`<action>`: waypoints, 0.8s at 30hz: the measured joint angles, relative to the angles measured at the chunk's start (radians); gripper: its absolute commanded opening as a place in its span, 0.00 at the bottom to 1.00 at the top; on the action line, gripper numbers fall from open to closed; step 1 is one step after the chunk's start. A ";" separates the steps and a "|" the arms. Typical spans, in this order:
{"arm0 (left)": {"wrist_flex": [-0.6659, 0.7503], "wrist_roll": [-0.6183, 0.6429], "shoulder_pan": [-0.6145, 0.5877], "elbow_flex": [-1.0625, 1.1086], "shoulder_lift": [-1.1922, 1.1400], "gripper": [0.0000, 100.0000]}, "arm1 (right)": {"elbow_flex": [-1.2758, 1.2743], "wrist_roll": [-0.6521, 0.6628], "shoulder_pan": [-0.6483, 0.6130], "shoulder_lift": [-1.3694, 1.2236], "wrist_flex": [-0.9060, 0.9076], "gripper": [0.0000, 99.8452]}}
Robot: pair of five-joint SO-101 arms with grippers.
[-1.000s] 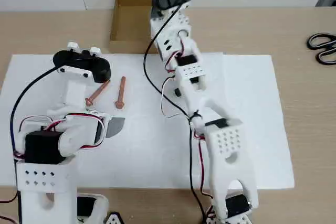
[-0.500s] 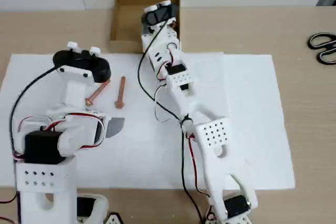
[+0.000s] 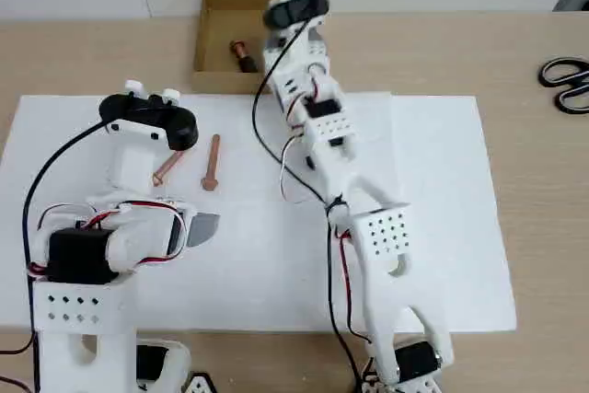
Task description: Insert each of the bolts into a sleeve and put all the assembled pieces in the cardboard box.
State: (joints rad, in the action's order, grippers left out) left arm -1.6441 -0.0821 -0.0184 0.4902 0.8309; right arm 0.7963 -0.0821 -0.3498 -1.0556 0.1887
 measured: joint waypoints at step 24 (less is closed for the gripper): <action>0.000 0.000 0.000 0.000 0.000 0.29 | 0.000 -0.121 0.123 0.542 1.174 0.25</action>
State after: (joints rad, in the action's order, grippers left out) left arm -1.6441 -0.0821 -0.0184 0.4902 0.8309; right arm 0.7963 -0.2033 -0.2271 -0.5140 1.3625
